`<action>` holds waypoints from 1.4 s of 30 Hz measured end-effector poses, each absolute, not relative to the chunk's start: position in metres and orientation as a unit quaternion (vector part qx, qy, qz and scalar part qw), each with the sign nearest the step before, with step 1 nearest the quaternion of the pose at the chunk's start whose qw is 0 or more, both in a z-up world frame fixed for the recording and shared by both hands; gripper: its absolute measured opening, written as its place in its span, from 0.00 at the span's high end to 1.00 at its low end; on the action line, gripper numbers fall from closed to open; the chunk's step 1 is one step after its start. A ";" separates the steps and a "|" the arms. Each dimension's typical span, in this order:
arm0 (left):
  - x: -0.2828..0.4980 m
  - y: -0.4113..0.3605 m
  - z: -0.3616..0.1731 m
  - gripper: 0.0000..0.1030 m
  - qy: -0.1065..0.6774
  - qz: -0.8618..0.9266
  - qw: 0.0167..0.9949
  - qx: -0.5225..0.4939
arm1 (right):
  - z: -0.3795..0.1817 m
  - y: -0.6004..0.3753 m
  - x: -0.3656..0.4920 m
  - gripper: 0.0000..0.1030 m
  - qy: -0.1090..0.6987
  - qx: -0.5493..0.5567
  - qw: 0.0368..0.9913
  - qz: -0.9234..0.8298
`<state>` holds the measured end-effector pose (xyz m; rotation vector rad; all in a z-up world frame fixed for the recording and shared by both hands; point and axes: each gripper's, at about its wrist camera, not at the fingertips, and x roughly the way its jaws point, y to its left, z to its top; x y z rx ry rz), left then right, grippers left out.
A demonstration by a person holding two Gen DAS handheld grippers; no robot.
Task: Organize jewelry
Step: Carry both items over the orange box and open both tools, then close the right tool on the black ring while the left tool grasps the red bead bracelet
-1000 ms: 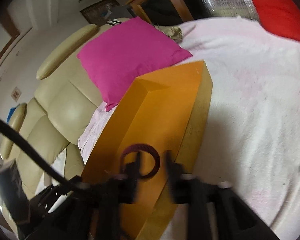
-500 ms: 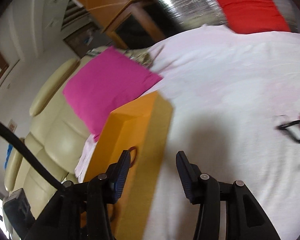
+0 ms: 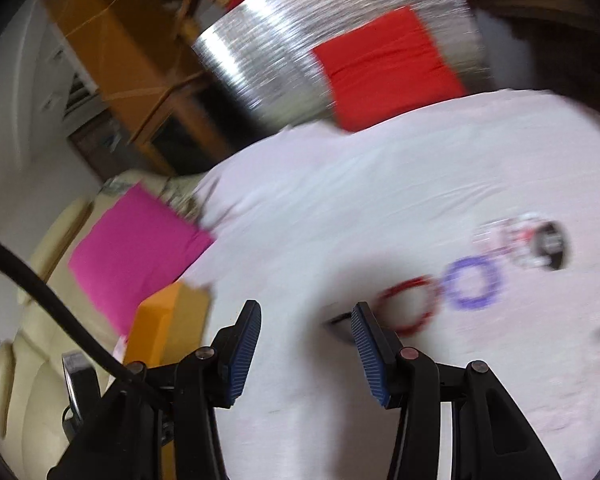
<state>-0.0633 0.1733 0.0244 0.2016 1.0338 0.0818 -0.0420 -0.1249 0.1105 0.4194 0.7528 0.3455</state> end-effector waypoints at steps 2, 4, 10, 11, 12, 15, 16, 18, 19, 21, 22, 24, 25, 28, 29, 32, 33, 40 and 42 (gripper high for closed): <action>-0.067 0.176 0.026 0.72 0.487 0.041 0.865 0.111 | 0.114 -0.156 -0.043 0.50 0.354 0.215 0.899 0.140; -0.071 0.185 0.031 0.80 0.485 0.037 0.869 0.093 | 0.116 -0.184 -0.045 0.50 0.346 0.223 0.904 0.114; -0.089 0.172 0.039 0.89 0.482 -0.005 0.869 0.110 | 0.120 -0.259 -0.049 0.50 0.331 0.244 0.910 0.050; -0.093 0.169 0.037 0.89 0.481 -0.006 0.870 0.112 | 0.120 -0.269 -0.049 0.50 0.330 0.251 0.909 0.043; -0.093 0.167 0.037 0.89 0.482 -0.005 0.870 0.109 | 0.122 -0.280 -0.052 0.50 0.327 0.254 0.909 0.038; -0.097 0.160 0.041 0.89 0.484 -0.015 0.871 0.082 | 0.122 -0.298 -0.056 0.50 0.323 0.257 0.910 0.027; -0.097 0.157 0.041 0.89 0.485 -0.018 0.870 0.084 | 0.121 -0.301 -0.057 0.50 0.325 0.259 0.909 0.024; -0.097 0.147 0.039 0.89 0.486 -0.006 0.869 0.098 | 0.116 -0.307 -0.053 0.50 0.338 0.262 0.904 0.021; -0.097 0.146 0.040 0.89 0.489 0.004 0.867 0.101 | 0.113 -0.307 -0.053 0.50 0.342 0.262 0.902 0.021; -0.102 0.140 0.048 0.89 0.483 0.016 0.871 0.087 | 0.105 -0.311 -0.048 0.50 0.351 0.260 0.899 0.017; -0.103 0.138 0.060 0.89 0.466 0.025 0.880 0.083 | 0.102 -0.310 -0.044 0.51 0.360 0.260 0.896 0.017; -0.103 0.128 0.082 0.87 0.432 0.030 0.897 0.093 | 0.092 -0.310 -0.039 0.51 0.367 0.263 0.892 0.024; -0.102 0.119 0.093 0.81 0.416 0.026 0.904 0.097 | 0.088 -0.310 -0.035 0.51 0.372 0.262 0.890 0.020; -0.092 0.087 0.111 0.48 0.384 0.005 0.918 0.098 | 0.074 -0.308 -0.024 0.51 0.386 0.272 0.881 0.043; -0.087 0.075 0.111 0.46 0.378 -0.004 0.920 0.102 | 0.070 -0.306 -0.022 0.51 0.388 0.269 0.881 0.043; -0.066 0.043 0.097 0.46 0.381 -0.028 0.919 0.101 | 0.060 -0.295 -0.008 0.51 0.403 0.260 0.875 0.057; -0.059 0.036 0.090 0.46 0.384 -0.036 0.918 0.090 | 0.058 -0.292 -0.005 0.51 0.402 0.255 0.877 0.058; -0.019 0.006 0.059 0.46 0.405 -0.067 0.911 0.032 | 0.037 -0.288 0.016 0.51 0.423 0.258 0.867 0.041; -0.019 0.001 0.057 0.46 0.396 -0.082 0.914 0.030 | 0.033 -0.287 0.020 0.51 0.422 0.257 0.869 0.038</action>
